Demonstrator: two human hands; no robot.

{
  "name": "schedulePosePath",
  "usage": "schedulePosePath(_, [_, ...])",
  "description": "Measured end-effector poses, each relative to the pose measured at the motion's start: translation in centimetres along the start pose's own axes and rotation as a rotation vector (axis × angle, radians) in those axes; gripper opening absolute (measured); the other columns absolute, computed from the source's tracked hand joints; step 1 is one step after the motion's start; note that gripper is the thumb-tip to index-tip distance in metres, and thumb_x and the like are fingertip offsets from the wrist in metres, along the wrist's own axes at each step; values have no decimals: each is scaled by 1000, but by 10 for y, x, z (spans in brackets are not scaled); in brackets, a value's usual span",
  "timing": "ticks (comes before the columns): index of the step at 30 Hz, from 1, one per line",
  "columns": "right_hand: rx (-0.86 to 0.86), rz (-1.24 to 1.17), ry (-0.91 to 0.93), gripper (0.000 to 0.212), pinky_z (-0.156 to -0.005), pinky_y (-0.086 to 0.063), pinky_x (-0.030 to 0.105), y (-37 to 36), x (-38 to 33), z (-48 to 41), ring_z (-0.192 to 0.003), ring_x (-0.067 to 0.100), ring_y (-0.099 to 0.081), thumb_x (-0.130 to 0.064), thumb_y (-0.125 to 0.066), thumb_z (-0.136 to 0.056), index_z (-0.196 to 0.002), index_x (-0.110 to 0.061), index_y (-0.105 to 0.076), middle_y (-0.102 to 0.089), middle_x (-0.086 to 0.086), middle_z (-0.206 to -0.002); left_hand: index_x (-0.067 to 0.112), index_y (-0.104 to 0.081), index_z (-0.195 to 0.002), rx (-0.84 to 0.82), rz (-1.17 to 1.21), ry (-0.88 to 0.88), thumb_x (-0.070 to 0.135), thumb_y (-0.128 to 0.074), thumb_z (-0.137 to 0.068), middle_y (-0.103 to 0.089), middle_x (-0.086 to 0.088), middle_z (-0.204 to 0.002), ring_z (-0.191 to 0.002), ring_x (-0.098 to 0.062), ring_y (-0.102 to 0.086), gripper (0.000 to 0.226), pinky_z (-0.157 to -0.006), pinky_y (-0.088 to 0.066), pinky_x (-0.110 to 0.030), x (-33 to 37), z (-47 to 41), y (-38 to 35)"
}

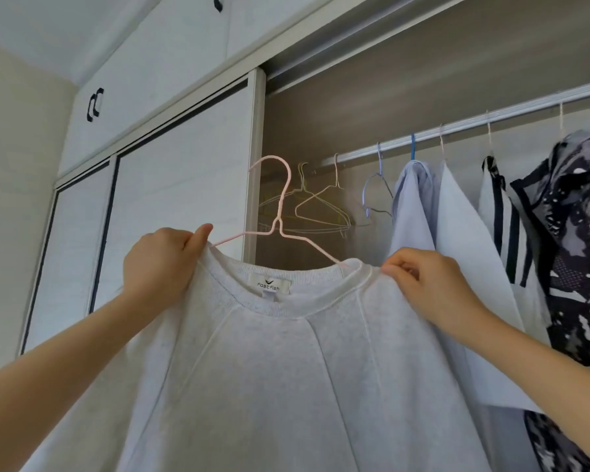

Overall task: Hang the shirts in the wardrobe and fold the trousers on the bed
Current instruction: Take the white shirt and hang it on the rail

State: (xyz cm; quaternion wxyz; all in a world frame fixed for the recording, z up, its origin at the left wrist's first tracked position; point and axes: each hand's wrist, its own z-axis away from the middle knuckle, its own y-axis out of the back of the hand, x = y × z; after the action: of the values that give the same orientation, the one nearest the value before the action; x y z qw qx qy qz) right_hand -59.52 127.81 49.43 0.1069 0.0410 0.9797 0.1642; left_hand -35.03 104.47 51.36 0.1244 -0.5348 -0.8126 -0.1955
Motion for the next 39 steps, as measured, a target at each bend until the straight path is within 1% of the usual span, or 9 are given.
schedulePosePath(4, [-24, 12, -26, 17, -71, -47, 26, -2, 2, -9, -75, 12, -61, -20, -60, -93, -77, -26, -62, -67, -8, -75, 16, -32, -48, -9, -54, -122, 51, -40, -98, -41, -5, -48, -52, -25, -42, 62, -51, -29, -33, 9, 3, 6])
schedulePosePath(8, [-83, -61, -82, 33, -62, -38, 8, -6, -5, -6, -68, 4, -55, -18, -52, -97, -66, -27, -58, -61, -15, -64, 14, -26, -51, 18, 57, -19, 50, -44, -98, -33, -4, -49, -51, -24, -36, 62, -53, -28, -34, 7, -2, 7])
schedulePosePath(13, [-220, -228, -80, 38, -69, -44, 34, 2, -19, 3, -66, 17, -55, -36, -49, -97, -67, -16, -62, -63, -5, -65, 13, -28, -51, 28, 16, 43, 49, -43, -99, -36, -6, -49, -53, -27, -39, 61, -55, -30, -34, -1, -2, 10])
schedulePosePath(20, [-405, -365, -97, 32, -60, -31, 22, 24, -44, 10, -65, 9, -35, -26, -51, -98, -74, -4, -52, -36, 3, -68, 14, -25, -52, -14, 164, 53, 49, -46, -98, -30, -3, -49, -52, -24, -33, 62, -54, -26, -35, -3, -2, 1])
schedulePosePath(24, [-349, -482, -260, 30, -84, -48, 30, 41, -39, 8, -83, 14, -59, -30, -53, -96, -91, -6, -70, -69, 11, -87, 18, -32, -53, -150, 294, -76, 46, -51, -97, -31, 5, -49, -53, -21, -31, 56, -56, -25, -34, -7, 3, -13])
schedulePosePath(28, [-251, -572, -374, 21, -71, -54, 13, 61, -36, 8, -84, 5, -70, -27, -55, -95, -93, -16, -74, -75, -6, -91, 20, -53, -57, -245, 378, -193, 41, -66, -88, -42, 9, -47, -54, -18, -39, 40, -56, -29, -31, -4, 5, -27])
schedulePosePath(34, [-228, -627, -510, 23, -63, -57, 21, 93, -25, 12, -81, 14, -73, -28, -58, -93, -93, -12, -75, -76, 2, -91, 26, -63, -75, -201, 380, -253, 35, -57, -96, -61, 5, -64, -66, -11, -56, 23, -60, -40, -26, 36, 12, -57])
schedulePosePath(37, [-268, -756, -581, 22, -67, -59, 26, 116, -21, 11, -84, 20, -73, -27, -70, -82, -91, -9, -77, -75, 10, -97, 31, -62, -78, -200, 385, -269, 37, -54, -97, -62, 10, -67, -68, -9, -57, 22, -61, -40, -22, 53, 9, -74])
schedulePosePath(39, [-336, -817, -627, 54, -77, -58, 30, 129, -16, 11, -99, 23, -70, -37, -90, -53, -98, -10, -78, -72, 11, -109, 34, -62, -82, -207, 378, -291, 38, -52, -98, -61, 15, -69, -68, -7, -56, 19, -61, -39, -20, 63, 9, -88])
